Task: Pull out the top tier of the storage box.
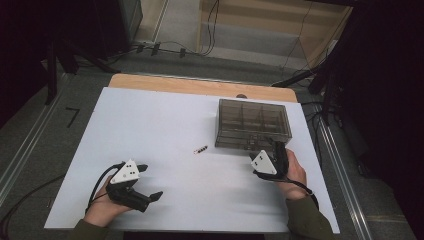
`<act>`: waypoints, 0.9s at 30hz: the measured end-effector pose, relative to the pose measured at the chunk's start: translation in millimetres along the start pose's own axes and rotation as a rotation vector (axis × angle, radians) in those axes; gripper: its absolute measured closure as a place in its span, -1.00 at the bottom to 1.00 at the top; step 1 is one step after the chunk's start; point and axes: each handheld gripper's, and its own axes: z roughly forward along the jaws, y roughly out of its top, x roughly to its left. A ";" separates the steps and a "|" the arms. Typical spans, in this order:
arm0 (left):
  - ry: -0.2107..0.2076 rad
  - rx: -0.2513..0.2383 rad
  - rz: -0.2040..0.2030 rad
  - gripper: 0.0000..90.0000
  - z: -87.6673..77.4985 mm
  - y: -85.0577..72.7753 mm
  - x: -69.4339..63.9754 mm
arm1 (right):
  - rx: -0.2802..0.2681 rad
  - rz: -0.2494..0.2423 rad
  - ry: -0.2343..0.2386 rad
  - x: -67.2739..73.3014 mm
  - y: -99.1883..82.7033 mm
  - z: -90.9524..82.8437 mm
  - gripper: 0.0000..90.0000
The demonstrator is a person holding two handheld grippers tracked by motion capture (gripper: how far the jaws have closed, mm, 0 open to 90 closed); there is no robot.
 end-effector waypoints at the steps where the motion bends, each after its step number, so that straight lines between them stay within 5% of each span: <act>1: 0.000 0.001 0.001 -1.00 -0.1 0.0 0.0 | 0.001 -0.002 0.001 0.0 0.0 -0.1 -0.48; 27: 0.004 0.001 0.001 -1.00 0.6 -0.3 0.1 | 0.008 -0.064 -0.068 -1.0 5.4 -1.1 -0.15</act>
